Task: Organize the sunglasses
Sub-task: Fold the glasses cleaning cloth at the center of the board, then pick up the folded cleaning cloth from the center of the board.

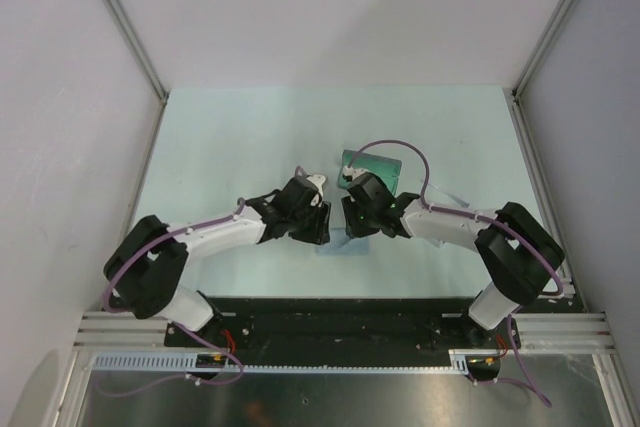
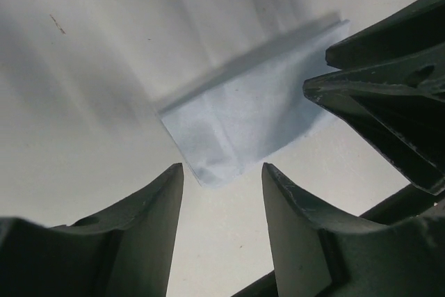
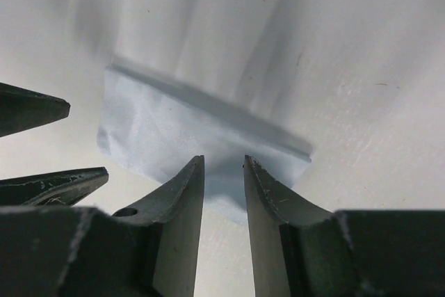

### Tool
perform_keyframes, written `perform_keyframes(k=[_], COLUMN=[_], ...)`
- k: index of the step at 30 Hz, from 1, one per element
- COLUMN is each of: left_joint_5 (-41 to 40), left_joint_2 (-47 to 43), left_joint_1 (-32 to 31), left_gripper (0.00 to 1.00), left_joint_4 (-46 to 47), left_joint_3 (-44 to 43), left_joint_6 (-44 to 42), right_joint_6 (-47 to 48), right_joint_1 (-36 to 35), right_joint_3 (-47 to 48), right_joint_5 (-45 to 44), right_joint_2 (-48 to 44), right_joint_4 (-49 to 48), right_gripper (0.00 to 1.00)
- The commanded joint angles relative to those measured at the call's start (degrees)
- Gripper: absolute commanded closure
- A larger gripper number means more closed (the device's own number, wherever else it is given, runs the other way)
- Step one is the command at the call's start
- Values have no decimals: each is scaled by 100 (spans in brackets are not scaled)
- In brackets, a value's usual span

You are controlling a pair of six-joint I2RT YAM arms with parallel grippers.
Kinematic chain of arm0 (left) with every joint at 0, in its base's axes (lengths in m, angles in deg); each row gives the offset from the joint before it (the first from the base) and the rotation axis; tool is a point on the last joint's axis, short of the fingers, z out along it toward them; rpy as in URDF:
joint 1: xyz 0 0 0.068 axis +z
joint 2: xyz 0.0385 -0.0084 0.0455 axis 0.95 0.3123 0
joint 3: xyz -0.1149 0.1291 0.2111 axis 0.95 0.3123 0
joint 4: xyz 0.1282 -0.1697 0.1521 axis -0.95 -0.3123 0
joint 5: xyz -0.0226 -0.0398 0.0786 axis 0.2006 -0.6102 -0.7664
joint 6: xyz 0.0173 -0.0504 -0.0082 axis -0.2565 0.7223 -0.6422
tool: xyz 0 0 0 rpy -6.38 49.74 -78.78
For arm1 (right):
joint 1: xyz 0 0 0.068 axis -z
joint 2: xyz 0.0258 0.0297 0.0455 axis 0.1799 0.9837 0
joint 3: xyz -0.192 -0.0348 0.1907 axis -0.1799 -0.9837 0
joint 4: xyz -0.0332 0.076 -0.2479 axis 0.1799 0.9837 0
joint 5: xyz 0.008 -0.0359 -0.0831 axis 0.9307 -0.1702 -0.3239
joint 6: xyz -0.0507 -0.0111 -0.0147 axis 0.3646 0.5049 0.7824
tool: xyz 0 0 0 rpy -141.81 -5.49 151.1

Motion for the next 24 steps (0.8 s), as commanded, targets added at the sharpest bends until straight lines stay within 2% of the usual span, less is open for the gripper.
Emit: perform_keyframes(k=[1,9,16,22,24], left_joint_5=[-219,-192,-193,229,343], left_joint_2=[31,180,207,119,84], left_joint_1=[-31,-31,47,355,408], left_gripper=[45,45,42,34,32], left_joint_4=[79,87,79,79,70], left_joint_3=[-230,-265,-274,-186,-107], left_joint_6=[159,176,159,325,465], right_joint_6=[-11,-37,-187,-459,-495], right_joint_1=[12,21,108,468,539], right_joint_3=[172,154,137,110,102], right_joint_5=[-159,-87,-307,-264,-255], right_joint_2=[-238,-132,-299,-607,-651], right_joint_4=[4,214,513,882,1032], right_gripper=[65,70,69,64,57])
